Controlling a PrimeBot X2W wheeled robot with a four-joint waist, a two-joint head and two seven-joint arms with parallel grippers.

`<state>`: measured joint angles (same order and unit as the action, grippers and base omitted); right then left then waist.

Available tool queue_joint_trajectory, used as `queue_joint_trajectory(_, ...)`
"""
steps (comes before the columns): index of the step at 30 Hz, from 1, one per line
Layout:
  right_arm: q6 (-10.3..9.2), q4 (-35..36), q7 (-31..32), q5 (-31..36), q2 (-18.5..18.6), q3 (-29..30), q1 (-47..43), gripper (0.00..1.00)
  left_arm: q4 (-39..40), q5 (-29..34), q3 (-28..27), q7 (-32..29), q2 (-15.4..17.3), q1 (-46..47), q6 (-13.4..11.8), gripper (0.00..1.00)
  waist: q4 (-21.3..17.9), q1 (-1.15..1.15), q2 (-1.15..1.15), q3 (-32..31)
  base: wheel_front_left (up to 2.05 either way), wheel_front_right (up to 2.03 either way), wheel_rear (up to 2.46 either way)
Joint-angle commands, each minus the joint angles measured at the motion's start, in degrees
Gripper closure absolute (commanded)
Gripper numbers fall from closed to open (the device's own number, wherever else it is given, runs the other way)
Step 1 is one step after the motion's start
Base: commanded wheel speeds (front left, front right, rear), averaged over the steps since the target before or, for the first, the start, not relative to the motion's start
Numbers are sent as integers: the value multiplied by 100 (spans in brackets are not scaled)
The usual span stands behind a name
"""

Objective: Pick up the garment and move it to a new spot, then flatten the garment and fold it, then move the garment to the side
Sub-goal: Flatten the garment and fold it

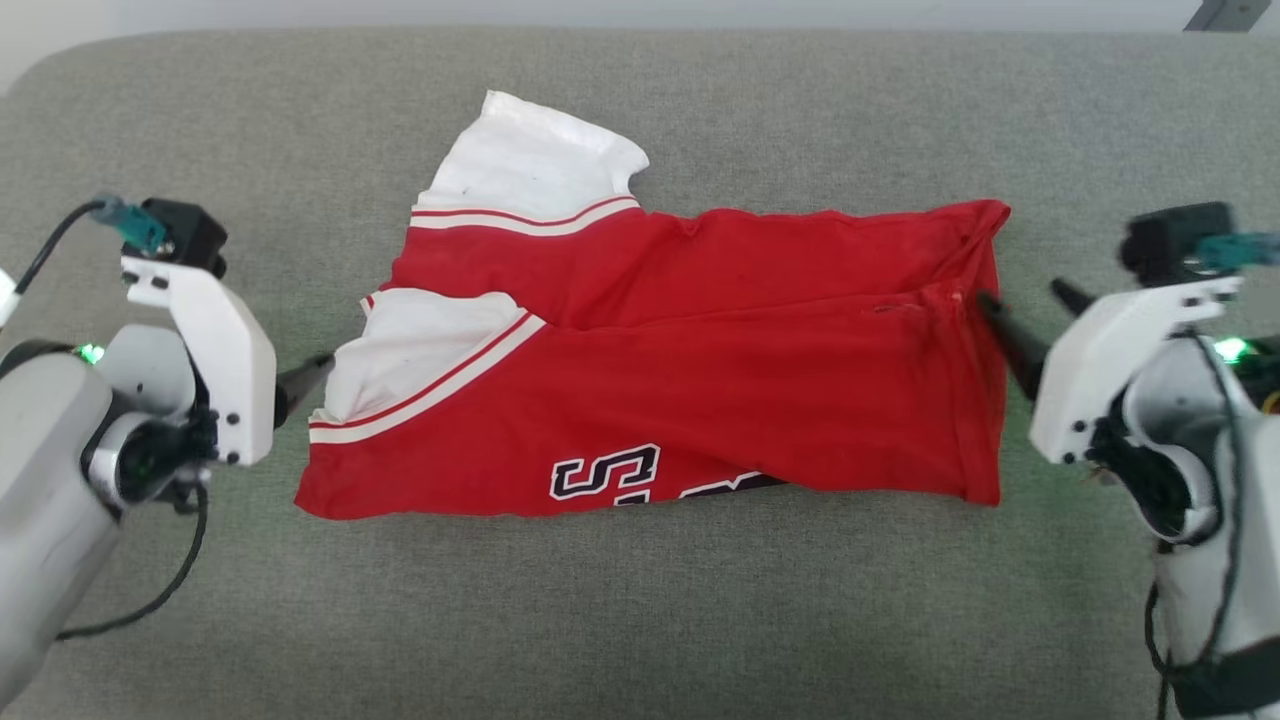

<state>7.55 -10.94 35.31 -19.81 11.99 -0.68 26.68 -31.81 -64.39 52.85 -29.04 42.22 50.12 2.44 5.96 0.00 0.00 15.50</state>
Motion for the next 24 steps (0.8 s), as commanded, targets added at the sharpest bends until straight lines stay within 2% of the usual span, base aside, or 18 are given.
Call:
queue_joint_trajectory(1, -13, 271, -151, 46, -83, 137, -152, 0, 386, -70, -19, -97, 168, -195, -176, 0, 9, 0, 0, -37, 0, 0, 0)
queue_joint_trajectory(8, -9, 1334, -722, 143, -490, 600, -657, 0, 2056, -236, 36, -478, 780, -896, -1084, 0, -58, 0, 0, -96, 0, 0, 0)
queue_joint_trajectory(9, -9, 1334, -722, 143, -490, 600, -657, 0, 2056, -236, 36, -478, 780, -896, -1084, 0, -58, 0, 0, -96, 0, 0, 0)
queue_joint_trajectory(14, -9, 1898, -1134, 252, -704, 628, -931, 0, 2432, -358, -20, -452, 1023, -1257, -1537, 0, -256, 0, 0, -64, 0, 0, 0)
queue_joint_trajectory(17, -9, 2141, -1285, 253, -800, 649, -1116, 0, 2263, -507, -90, -379, 1073, -1420, -1634, 0, -390, 0, 0, -29, 0, 0, 0)
queue_joint_trajectory(21, -9, 2343, -1284, 191, -871, 665, -1396, 0, 1858, -692, -143, -386, 1031, -1539, -1601, 0, -555, 0, 0, 31, 0, 0, 0)
queue_joint_trajectory(24, -9, 2413, -1152, 120, -907, 683, -1620, 0, 1510, -923, -175, -433, 873, -1631, -1518, 0, -638, 0, 0, 69, 0, 0, 0)
